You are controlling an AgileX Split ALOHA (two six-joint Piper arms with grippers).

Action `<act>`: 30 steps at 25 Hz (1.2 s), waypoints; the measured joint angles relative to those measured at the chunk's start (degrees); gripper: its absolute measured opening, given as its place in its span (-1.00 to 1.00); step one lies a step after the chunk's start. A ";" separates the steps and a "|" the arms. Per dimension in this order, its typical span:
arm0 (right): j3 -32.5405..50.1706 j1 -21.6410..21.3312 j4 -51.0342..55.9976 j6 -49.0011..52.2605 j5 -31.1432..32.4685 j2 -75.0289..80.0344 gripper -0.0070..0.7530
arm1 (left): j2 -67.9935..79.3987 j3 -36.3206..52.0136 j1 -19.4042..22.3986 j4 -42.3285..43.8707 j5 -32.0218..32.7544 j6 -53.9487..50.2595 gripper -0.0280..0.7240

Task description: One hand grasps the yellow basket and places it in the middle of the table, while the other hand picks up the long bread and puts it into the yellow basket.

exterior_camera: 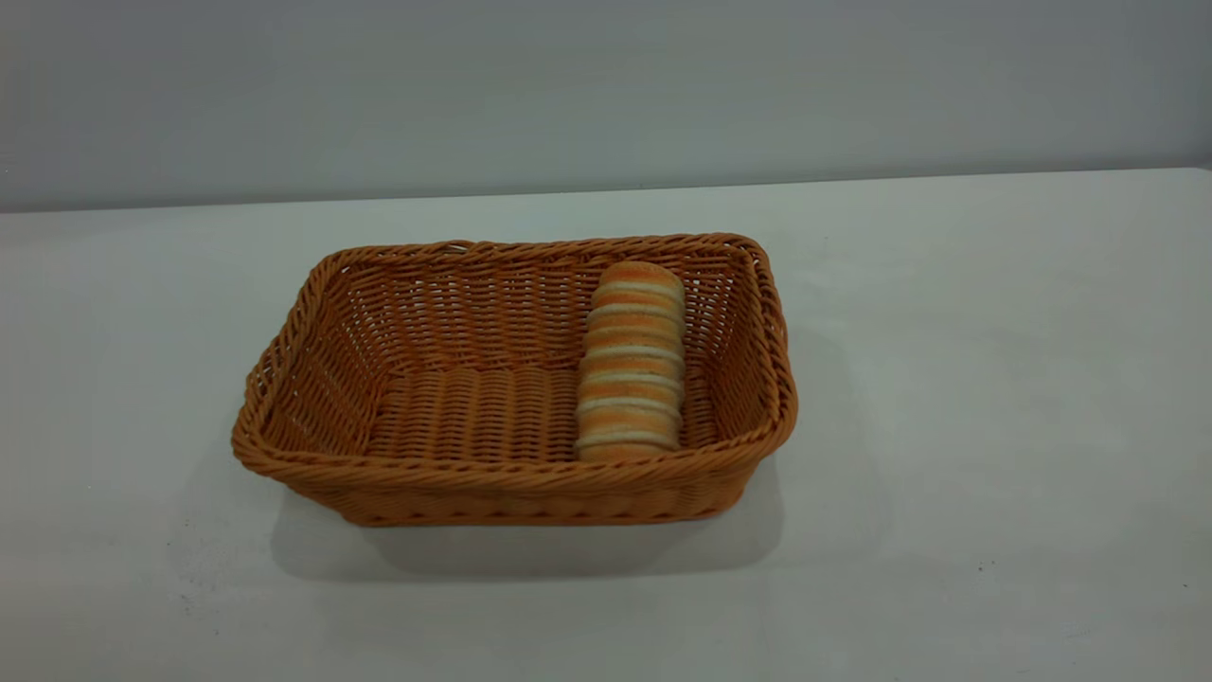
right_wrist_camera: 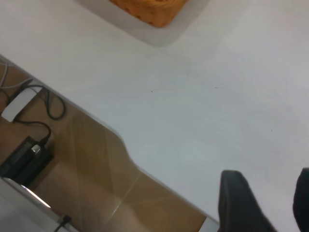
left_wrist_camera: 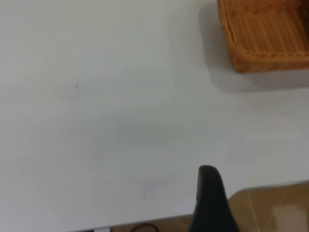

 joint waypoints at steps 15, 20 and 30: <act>0.19 0.00 -0.27 0.00 0.05 0.00 -0.13 | 0.00 1.11 0.00 -0.04 -0.37 0.00 0.55; 0.19 -0.55 -0.22 0.00 0.05 0.00 -0.13 | 0.00 1.11 0.00 -0.04 -0.37 0.00 0.55; 0.42 -21.38 0.05 -0.11 0.00 -2.63 -0.13 | -0.30 1.11 1.04 -0.04 -0.37 0.00 0.55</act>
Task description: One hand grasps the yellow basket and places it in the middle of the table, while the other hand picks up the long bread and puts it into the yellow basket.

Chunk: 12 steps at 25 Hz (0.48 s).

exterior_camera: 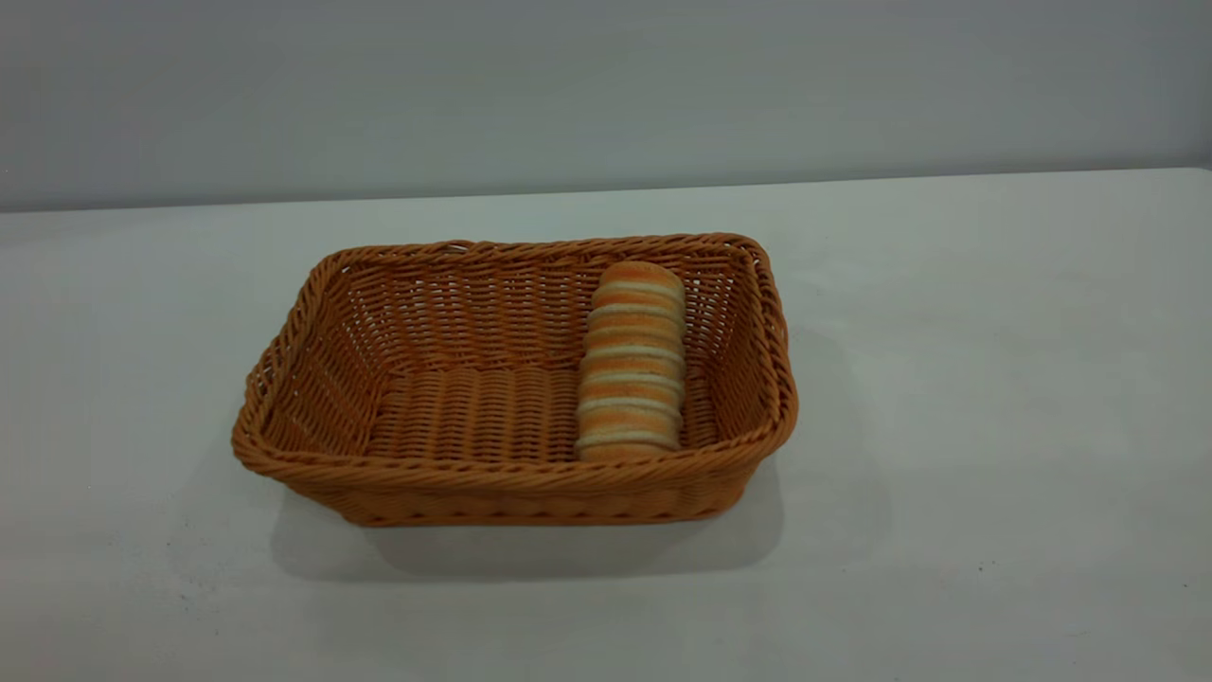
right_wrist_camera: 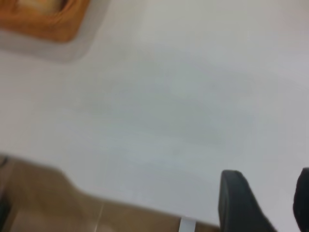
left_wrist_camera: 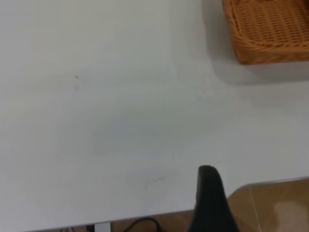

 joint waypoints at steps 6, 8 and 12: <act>0.12 -3.47 0.05 0.00 0.44 -7.45 -0.13 | -3.29 0.00 1.64 0.00 -0.05 0.00 0.55; 0.12 -3.59 0.05 0.00 0.45 -7.51 -0.13 | -3.54 0.00 1.64 0.00 -0.05 0.00 0.55; 0.12 -3.76 0.05 0.00 0.45 -7.57 -0.13 | -3.71 0.00 1.64 0.00 -0.05 0.00 0.55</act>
